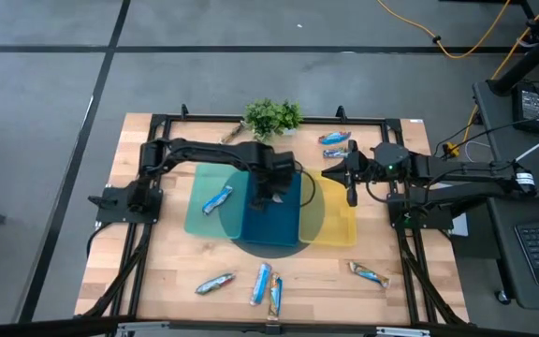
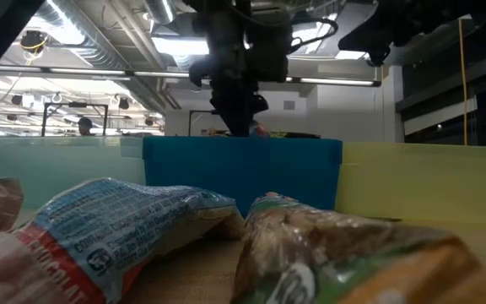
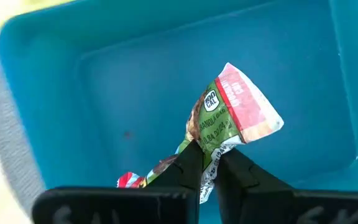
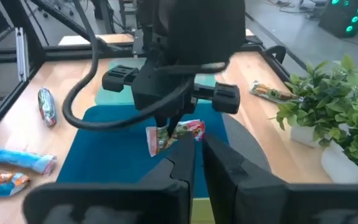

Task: Pick and place Granola Bars by type
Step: Put the red granola bar into the blue bin

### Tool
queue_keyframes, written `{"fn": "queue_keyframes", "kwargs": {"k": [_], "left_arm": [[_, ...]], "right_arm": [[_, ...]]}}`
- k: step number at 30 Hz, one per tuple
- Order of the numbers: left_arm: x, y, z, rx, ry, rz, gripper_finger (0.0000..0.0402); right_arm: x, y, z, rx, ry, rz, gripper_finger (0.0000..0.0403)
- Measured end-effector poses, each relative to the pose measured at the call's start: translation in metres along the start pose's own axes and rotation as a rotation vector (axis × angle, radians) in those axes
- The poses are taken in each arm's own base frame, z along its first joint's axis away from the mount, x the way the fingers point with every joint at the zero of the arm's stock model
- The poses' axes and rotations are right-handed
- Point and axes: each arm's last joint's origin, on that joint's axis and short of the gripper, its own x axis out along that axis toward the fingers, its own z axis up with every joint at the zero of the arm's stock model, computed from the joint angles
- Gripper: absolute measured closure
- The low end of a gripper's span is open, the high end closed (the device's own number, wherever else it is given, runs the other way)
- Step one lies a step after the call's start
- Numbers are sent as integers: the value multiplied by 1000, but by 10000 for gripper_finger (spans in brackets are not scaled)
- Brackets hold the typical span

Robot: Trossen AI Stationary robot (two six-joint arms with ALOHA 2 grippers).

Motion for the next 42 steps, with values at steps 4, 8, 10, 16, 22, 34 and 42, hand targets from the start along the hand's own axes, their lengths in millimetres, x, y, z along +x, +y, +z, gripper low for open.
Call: {"fn": "queue_keyframes", "kwargs": {"k": [4,8,10,16,22,34,42], "left_arm": [[6,5,0,15,-12,-4,384],[12,9,-3,16,-33,-5,384],[17,9,-8,5,-23,-37,384],[28,7,-18,-4,3,-64,384],[34,5,-23,-8,25,-75,384],[34,3,-15,50,-7,-5,384],[35,-7,-4,156,-17,111,384]], "right_arm": [[0,0,0,-5,0,0,368],[0,0,0,-5,2,0,368],[0,0,0,-5,1,0,368],[0,0,0,-5,1,-1,368],[0,0,0,-6,1,-2,368],[0,0,0,-3,0,-2,368],[0,0,0,-4,0,-2,368]]}}
